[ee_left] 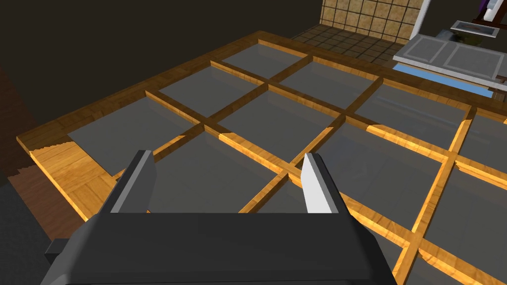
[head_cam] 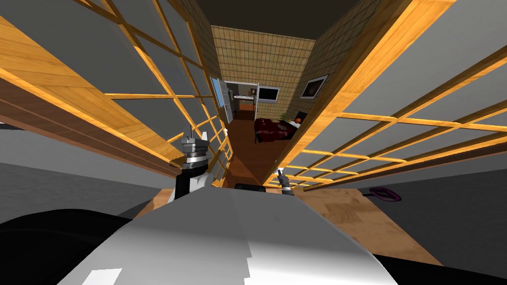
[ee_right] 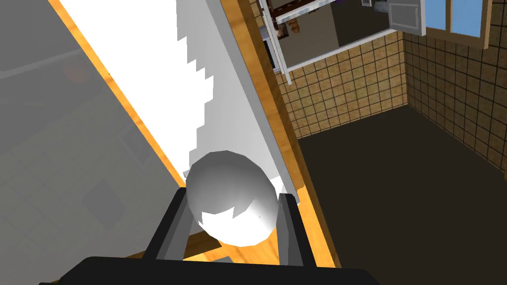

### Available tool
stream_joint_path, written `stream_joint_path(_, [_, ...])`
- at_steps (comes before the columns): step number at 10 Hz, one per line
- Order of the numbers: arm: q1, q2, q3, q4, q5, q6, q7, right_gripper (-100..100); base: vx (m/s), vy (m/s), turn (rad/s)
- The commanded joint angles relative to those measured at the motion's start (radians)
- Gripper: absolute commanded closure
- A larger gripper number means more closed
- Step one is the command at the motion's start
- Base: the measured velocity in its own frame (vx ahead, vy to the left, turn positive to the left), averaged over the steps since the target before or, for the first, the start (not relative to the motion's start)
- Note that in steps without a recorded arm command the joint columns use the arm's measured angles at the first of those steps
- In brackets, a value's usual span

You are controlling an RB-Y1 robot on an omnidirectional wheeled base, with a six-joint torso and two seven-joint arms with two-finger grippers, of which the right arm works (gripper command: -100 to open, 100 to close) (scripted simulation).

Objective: Push the door open

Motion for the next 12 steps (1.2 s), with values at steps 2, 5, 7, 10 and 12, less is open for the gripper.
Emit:
stream_joint_path(2, [-0.009,-0.005,-0.006,-0.004,-0.039,-0.004,-0.063,100,0.031,-0.012,0.028])
stream_joint_path(5, [-0.010,-0.002,0.000,-0.007,-0.086,-0.002,-0.138,100,0.041,-0.013,0.053])
stream_joint_path(7, [-0.011,0.000,0.002,-0.009,-0.110,-0.001,-0.181,100,0.048,-0.020,0.036])
stream_joint_path(10, [-0.032,0.011,-0.014,-0.001,-0.091,0.015,-0.105,-100,-0.096,-0.009,0.023])
stream_joint_path(12, [-0.046,0.018,-0.028,0.007,-0.082,0.028,-0.055,-100,-0.108,0.021,0.024])
